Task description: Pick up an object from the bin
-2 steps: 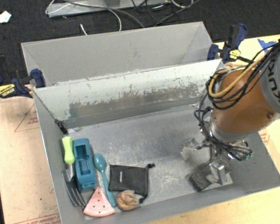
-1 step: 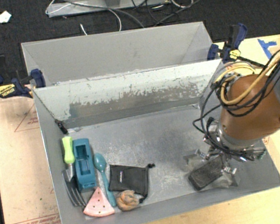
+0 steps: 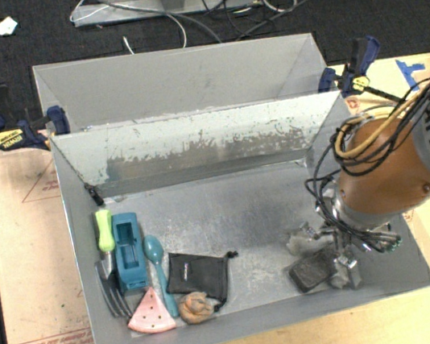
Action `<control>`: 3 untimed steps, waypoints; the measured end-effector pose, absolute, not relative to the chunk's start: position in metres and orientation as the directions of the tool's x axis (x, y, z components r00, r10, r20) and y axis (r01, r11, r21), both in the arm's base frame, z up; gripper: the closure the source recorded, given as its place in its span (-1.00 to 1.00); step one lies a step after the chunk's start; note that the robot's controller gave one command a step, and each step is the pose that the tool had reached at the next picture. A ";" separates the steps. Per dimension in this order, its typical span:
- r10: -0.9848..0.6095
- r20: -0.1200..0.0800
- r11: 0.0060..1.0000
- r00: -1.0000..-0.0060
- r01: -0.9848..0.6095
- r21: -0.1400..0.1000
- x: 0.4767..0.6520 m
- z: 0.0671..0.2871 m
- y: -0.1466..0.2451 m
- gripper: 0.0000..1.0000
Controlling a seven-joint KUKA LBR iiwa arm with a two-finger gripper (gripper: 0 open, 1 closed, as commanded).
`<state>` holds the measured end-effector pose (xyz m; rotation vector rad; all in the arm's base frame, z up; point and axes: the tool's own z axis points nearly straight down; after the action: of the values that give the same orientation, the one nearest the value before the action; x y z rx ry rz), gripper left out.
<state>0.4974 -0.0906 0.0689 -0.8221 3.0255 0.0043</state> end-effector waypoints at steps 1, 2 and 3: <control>-0.734 -0.007 0.679 -0.679 -0.734 -0.001 0.507 0.070 -0.117 1.00; -0.734 -0.007 0.679 -0.679 -0.734 -0.001 0.507 0.070 -0.117 1.00; -0.733 -0.005 0.680 -0.680 -0.733 0.006 0.506 0.114 -0.115 1.00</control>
Offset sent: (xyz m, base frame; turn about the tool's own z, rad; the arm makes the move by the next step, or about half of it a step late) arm 0.0000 0.0000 0.0000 0.0000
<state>0.5058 -0.1151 0.1141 -1.2553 2.8780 0.0119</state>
